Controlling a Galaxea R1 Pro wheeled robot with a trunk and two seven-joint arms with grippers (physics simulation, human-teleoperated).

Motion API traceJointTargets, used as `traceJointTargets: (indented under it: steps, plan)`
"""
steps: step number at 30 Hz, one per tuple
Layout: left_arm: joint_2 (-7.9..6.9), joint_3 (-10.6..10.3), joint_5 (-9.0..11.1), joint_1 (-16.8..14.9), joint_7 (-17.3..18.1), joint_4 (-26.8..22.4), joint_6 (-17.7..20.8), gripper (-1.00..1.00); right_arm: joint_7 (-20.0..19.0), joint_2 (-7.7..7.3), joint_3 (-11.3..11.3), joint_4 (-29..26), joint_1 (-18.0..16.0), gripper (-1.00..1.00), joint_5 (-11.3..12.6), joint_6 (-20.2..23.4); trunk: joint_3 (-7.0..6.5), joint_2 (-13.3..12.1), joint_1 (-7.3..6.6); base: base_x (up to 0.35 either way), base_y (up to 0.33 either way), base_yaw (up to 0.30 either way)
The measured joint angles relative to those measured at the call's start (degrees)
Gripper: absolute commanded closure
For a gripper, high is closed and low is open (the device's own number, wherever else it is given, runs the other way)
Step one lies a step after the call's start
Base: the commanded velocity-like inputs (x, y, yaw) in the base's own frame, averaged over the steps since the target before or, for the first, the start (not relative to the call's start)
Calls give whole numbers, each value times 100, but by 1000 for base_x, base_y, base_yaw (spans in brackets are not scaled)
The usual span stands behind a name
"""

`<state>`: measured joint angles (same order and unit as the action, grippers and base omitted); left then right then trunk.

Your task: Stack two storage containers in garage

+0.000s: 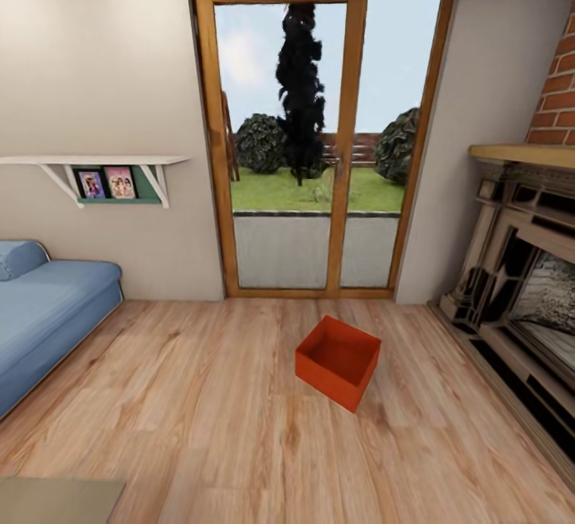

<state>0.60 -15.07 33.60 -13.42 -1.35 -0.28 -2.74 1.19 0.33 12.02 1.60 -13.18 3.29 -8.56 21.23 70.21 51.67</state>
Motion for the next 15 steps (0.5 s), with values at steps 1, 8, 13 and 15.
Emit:
traceJointTargets:
  steps: [1,8,13,15]
  plan:
    - [0,0,0,0,0,0,0,-100,0,0,0,0,1,-100,-1,0,0,0,0,322,103,0]
    - [-8,0,-1,1,0,-1,9,-100,0,-6,-1,1,2,-100,-2,0,0,0,0,322,40,0]
    - [-9,-2,-1,0,0,-1,10,-100,0,-4,-1,0,1,-100,-2,0,0,0,0,322,1,0]
    - [-9,-1,0,0,0,-1,6,-100,0,-5,-1,-1,0,-100,-2,0,0,0,0,322,0,0]
